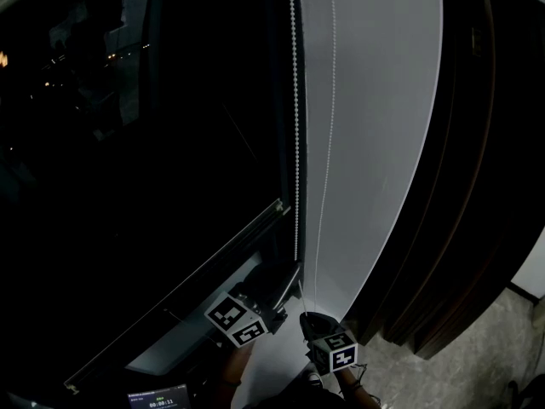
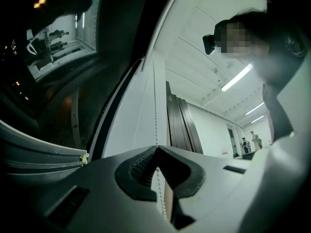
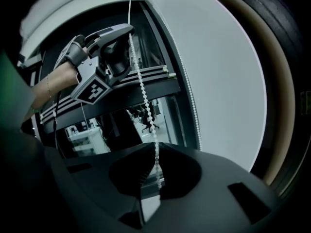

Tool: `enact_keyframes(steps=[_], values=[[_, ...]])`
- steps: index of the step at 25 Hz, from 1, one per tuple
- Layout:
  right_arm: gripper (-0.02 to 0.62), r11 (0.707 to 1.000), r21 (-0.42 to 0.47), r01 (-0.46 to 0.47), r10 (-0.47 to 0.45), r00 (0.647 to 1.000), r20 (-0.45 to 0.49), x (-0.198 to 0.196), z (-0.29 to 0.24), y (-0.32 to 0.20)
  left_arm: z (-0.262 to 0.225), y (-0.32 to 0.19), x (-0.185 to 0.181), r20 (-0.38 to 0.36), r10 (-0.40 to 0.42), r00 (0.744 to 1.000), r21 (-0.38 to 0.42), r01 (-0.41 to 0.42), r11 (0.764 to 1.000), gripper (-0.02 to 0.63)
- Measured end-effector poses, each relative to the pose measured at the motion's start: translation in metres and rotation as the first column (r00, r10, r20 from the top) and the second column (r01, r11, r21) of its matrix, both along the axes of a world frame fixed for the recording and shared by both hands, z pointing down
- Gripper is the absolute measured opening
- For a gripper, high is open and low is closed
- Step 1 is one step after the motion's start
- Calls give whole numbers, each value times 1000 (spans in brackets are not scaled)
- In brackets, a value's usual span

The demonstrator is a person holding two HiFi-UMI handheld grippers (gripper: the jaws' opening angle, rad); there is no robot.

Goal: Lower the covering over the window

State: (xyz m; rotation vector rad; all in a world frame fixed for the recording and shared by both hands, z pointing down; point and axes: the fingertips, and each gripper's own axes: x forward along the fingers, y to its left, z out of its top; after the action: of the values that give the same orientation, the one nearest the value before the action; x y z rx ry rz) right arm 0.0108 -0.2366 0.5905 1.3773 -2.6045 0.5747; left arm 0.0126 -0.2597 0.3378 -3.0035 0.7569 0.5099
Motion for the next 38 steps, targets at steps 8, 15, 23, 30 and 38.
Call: enact_keyframes(steps=[8, 15, 23, 30, 38], values=[[23, 990, 100, -103, 96, 992, 77, 46, -65, -10, 7, -6, -4, 50, -24, 998, -7, 24, 1000, 6], [51, 983, 182, -28, -4, 985, 174, 45, -153, 3, 131, -9, 6, 221, 29, 975, -223, 22, 975, 6], [95, 906, 419, 62, -112, 989, 95, 19, -249, -12, 250, 21, 11, 359, 129, 925, -430, 41, 902, 6], [95, 839, 541, 55, -144, 982, 123, 2, -304, -34, 256, 27, 16, 356, 148, 922, -449, 30, 893, 6], [23, 855, 519, 30, -134, 977, 164, 6, -309, -39, 255, 26, 15, 359, 145, 922, -452, 35, 892, 6]])
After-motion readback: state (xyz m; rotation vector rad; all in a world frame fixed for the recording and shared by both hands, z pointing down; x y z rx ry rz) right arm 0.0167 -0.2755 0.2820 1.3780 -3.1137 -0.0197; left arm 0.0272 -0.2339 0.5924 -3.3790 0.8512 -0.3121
